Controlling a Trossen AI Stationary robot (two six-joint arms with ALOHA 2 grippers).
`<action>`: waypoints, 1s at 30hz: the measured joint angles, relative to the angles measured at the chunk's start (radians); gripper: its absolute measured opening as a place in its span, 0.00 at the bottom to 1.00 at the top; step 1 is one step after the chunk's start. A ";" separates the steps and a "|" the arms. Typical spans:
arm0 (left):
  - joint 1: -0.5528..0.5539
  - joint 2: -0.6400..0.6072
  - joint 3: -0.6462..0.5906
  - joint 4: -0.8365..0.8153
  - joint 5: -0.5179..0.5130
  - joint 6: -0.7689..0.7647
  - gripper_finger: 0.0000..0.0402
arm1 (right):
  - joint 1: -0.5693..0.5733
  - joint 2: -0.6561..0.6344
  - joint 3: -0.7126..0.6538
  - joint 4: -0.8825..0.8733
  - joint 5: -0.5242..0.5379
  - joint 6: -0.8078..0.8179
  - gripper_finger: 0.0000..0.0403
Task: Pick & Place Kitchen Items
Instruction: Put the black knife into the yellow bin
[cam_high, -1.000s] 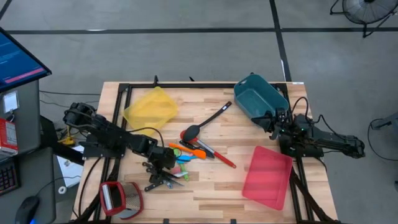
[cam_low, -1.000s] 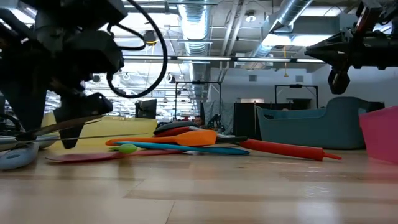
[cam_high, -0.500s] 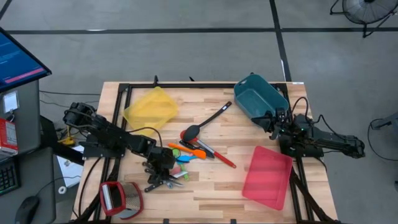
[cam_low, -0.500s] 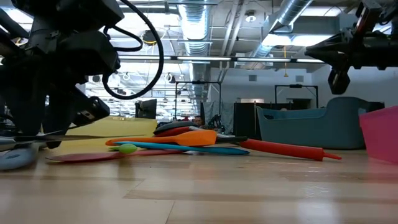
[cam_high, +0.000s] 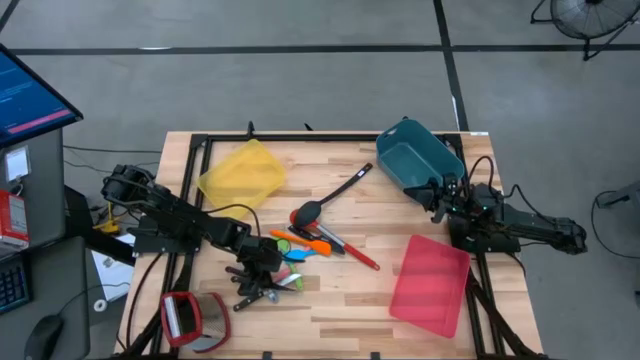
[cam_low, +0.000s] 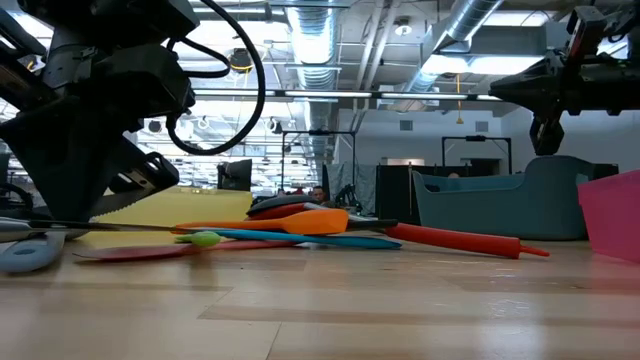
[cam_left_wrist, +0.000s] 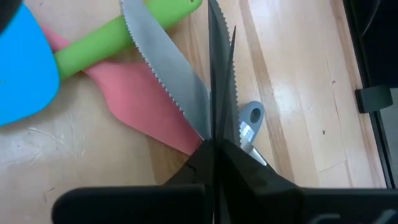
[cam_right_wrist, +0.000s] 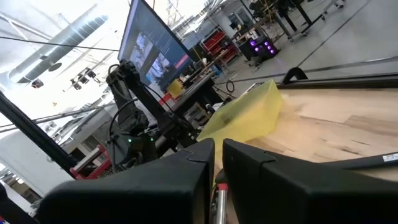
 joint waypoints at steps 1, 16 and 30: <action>0.000 0.000 0.000 0.001 0.000 0.000 0.02 | 0.000 0.000 0.000 0.000 0.000 0.000 0.08; 0.000 -0.063 -0.001 0.009 -0.008 -0.029 0.00 | 0.001 0.000 0.000 -0.001 0.000 0.001 0.07; 0.058 -0.434 -0.001 0.006 -0.225 -0.103 0.00 | 0.001 0.000 0.000 -0.025 0.000 -0.001 0.05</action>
